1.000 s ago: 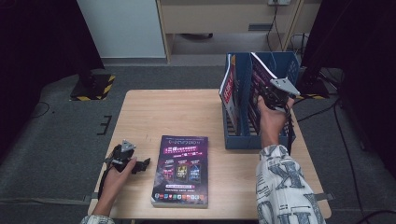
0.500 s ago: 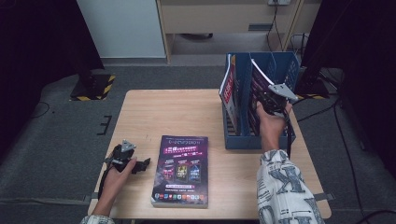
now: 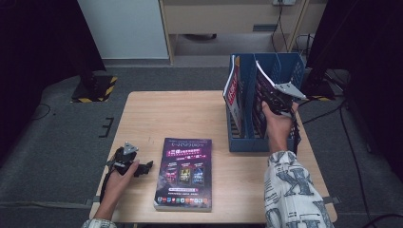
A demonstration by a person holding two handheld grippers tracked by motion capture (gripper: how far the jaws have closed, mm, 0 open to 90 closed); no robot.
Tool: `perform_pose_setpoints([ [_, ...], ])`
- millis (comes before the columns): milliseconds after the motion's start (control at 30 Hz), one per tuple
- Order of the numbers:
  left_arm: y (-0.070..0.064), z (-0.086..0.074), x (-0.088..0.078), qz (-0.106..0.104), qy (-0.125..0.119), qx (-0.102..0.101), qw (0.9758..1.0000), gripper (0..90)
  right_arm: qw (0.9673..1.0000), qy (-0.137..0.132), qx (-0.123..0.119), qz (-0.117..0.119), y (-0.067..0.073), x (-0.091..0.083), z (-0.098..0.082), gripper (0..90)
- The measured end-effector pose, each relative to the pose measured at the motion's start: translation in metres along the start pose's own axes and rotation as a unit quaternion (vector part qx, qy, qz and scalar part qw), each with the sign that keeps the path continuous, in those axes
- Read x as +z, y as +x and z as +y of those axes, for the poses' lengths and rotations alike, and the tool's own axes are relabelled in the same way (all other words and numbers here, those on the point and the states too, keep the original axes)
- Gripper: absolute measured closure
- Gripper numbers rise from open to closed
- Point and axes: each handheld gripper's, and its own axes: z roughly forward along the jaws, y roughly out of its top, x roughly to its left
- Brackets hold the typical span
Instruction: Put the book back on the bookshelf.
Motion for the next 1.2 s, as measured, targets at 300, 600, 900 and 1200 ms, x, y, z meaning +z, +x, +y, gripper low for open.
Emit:
perform_pose_setpoints([
  [300, 0.000, 0.000, 0.000, 0.000, 0.000, 0.000, 1.0000, 0.7, 0.9997, -0.005, -0.009, -0.020, -0.001, -0.001, 0.006, 82.3],
  [600, 0.000, 0.000, 0.000, 0.000, 0.000, 0.000, 1.0000, 0.6, 0.9984, -0.023, -0.018, -0.049, 0.000, 0.002, 0.015, 82.3],
  [900, 0.000, 0.000, 0.000, 0.000, 0.000, 0.000, 1.0000, 0.6, 0.9971, -0.030, -0.023, -0.067, 0.000, 0.012, 0.009, 82.3],
  [1200, 0.000, 0.000, 0.000, -0.001, 0.000, 0.001, 1.0000, 0.5, 0.9969, -0.025, -0.032, -0.067, 0.003, 0.018, -0.005, 82.2],
])
